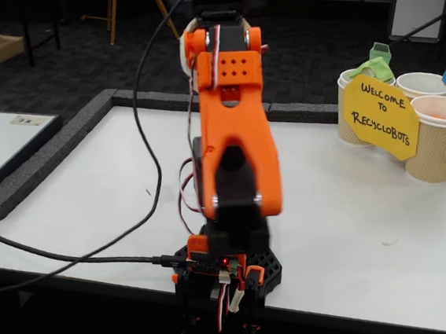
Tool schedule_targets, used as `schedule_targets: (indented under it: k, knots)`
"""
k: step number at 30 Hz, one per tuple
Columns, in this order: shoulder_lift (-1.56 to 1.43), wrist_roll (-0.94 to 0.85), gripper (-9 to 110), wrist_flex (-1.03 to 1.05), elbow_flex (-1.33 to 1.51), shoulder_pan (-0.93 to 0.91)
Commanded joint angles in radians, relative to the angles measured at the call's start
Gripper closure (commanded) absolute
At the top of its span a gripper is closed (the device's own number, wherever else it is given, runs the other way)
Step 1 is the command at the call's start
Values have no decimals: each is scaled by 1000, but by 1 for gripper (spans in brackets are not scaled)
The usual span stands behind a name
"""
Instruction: Sort rubbish by color.
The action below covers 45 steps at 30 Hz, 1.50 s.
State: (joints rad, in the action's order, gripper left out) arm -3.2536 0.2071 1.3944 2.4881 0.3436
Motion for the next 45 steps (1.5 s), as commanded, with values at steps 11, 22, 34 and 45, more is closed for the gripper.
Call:
schedule_targets:
  k: [11, 22, 34, 45]
  knots:
    - [-11, -12, 94, 14, 31, 374]
    - [-9, -12, 94, 5, 54, 526]
    - [-9, -12, 94, -11, 91, 749]
    - [-8, -12, 94, -14, 103, 841]
